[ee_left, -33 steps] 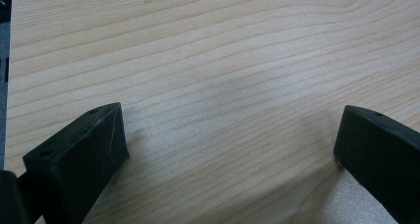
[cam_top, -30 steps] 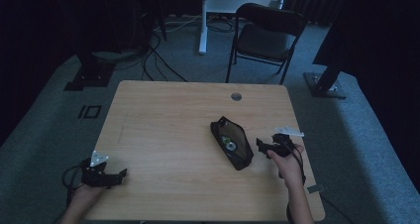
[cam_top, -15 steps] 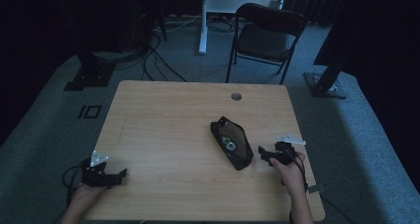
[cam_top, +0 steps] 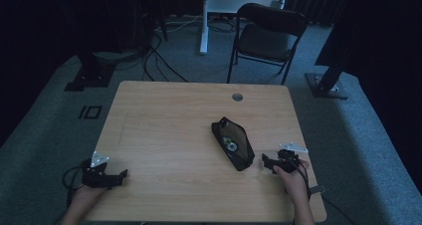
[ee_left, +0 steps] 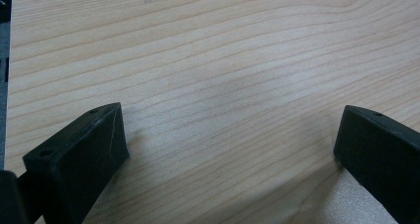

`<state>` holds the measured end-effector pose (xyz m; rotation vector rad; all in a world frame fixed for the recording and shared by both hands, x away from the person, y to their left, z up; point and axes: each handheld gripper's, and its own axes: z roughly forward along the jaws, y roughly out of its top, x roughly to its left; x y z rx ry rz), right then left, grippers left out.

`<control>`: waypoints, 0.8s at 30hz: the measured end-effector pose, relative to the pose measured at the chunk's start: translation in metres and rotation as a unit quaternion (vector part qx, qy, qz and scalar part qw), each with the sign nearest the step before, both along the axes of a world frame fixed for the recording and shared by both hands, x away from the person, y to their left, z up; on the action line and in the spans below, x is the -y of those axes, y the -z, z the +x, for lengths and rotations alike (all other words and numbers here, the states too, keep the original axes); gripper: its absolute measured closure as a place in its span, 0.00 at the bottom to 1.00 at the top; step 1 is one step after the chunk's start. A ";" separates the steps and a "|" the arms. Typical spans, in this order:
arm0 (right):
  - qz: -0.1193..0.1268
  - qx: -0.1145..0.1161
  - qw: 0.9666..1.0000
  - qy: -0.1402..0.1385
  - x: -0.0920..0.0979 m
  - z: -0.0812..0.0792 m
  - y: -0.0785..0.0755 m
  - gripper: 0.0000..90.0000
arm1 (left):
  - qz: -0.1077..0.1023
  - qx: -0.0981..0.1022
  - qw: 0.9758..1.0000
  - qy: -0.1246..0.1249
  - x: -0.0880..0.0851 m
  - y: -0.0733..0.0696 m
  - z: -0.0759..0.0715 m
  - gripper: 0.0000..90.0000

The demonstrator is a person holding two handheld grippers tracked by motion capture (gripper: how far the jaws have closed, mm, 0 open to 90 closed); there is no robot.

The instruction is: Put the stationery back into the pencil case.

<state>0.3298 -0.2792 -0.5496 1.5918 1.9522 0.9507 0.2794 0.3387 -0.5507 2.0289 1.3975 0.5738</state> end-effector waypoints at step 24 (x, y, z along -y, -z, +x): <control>-0.038 -0.006 0.999 0.022 -0.006 -0.004 0.003 0.14 | 0.000 0.000 1.000 0.000 0.000 0.000 0.000 0.00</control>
